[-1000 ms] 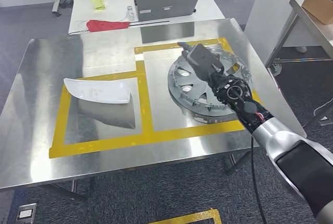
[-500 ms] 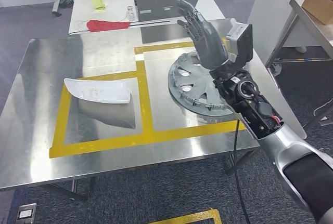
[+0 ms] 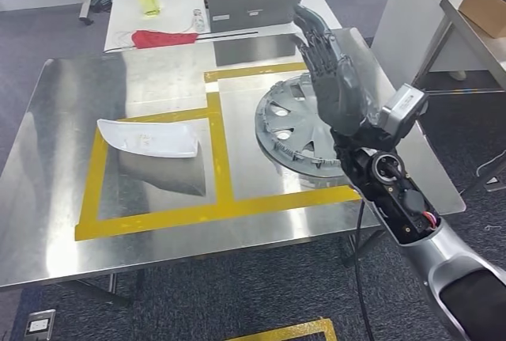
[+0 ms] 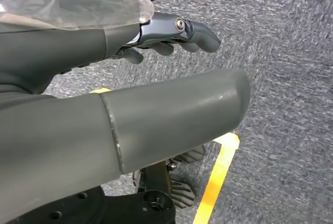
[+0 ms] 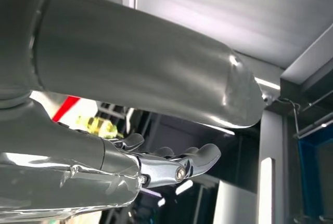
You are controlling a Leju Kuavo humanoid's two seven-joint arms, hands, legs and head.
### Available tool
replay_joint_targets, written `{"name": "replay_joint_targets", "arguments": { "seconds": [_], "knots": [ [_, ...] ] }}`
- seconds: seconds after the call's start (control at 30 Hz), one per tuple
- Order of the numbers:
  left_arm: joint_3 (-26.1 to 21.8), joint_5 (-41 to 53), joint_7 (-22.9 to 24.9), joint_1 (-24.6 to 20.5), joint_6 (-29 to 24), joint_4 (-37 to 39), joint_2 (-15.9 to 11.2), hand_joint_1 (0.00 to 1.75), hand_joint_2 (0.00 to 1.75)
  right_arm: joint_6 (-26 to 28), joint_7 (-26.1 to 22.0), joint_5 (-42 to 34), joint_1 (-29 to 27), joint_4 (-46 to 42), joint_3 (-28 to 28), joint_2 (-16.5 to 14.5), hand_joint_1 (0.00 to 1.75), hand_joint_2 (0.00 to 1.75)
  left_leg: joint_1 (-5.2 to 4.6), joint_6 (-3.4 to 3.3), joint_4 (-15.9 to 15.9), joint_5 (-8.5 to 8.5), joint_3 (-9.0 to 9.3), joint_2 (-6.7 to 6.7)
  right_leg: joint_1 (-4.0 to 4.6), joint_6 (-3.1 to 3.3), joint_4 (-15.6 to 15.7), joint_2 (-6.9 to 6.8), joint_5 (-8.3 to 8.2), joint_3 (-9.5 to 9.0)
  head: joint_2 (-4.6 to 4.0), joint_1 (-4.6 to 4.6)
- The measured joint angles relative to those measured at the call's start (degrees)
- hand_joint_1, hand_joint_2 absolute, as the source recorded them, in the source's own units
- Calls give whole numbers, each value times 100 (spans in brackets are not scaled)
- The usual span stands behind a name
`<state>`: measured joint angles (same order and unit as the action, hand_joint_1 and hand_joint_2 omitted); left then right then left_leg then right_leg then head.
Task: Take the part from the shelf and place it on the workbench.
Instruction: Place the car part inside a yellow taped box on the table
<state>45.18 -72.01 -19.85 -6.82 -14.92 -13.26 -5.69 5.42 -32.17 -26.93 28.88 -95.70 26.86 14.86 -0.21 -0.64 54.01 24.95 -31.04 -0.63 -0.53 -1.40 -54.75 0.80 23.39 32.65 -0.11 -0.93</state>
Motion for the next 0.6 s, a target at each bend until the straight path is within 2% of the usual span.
{"name": "replay_joint_targets", "arguments": {
  "seconds": [0.17, 0.33, 0.6],
  "knots": [
    [0, 24, 0, 25, 21, -1, 31, 0, 0, 327, -267, 477, -585, -445, -50, -123, 0, 0, 0, 1, -1, 2, -2, -2, 0, 2, 0, -1, 4, 0, 0, 2],
    [0, 72, 3, 26, 65, -1, 56, 0, 0, 390, -478, 797, -1150, -751, 9, -302, 0, 0, 1, 3, -3, 4, -4, -2, 0, 3, 0, 0, 7, 2, 0, 3],
    [0, 179, 26, 16, 130, -1, 78, 0, 0, 380, -449, 952, -1483, -959, 115, -463, 0, 0, 1, 1, -3, 6, -5, -1, 0, 5, 0, -1, 9, 3, 0, 4]
  ]
}}
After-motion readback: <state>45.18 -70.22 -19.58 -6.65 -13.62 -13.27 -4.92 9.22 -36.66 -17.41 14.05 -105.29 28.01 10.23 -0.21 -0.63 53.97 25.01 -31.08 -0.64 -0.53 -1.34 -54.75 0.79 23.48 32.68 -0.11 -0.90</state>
